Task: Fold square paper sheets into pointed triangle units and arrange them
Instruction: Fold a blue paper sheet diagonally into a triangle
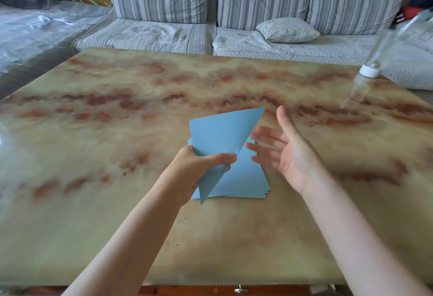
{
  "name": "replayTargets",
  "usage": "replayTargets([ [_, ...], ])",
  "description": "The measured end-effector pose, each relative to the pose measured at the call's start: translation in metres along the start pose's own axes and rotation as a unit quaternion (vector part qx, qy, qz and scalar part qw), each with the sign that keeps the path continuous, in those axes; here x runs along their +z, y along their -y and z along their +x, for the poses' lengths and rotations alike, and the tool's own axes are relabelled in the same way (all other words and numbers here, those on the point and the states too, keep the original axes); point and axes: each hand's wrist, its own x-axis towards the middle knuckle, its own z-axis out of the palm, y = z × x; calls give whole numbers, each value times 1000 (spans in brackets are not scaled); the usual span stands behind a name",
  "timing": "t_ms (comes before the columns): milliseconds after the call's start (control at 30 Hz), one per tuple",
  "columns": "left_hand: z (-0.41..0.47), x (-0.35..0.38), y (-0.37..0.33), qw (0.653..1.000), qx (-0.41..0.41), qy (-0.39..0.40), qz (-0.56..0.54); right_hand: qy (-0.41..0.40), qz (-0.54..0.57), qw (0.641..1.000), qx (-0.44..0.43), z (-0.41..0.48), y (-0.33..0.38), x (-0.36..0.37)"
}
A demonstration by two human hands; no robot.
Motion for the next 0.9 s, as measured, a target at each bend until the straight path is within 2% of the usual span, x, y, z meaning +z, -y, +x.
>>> replayTargets([
  [100, 0, 2, 2, 1000, 11, 10, -6, 41, -93, 995, -15, -6, -8, 12],
  [200, -1, 2, 4, 999, 20, 31, -3, 18, -110, 993, -39, -5, -13, 16],
  [267, -3, 0, 2, 999, 24, 44, 5, 42, -120, 992, -23, -4, -11, 14],
  [433, 4, -12, -1, 997, 26, -57, 37, 87, -189, 978, -11, -3, -7, 8],
  [533, 6, -13, 0, 997, 40, -65, 6, 78, -183, 980, -25, -3, -12, 11],
  [633, 6, -13, -2, 995, 43, -74, -53, 49, -188, 974, -115, -2, -15, 12],
  [733, 7, -14, -4, 988, 41, -100, -109, 100, -241, 934, -243, -1, -16, 10],
  [833, 8, -13, -4, 983, 36, -90, -154, 164, -330, 886, -281, -1, -23, 12],
  [900, 8, -12, -3, 982, 29, -79, -171, 173, -327, 885, -283, 2, -28, 13],
])
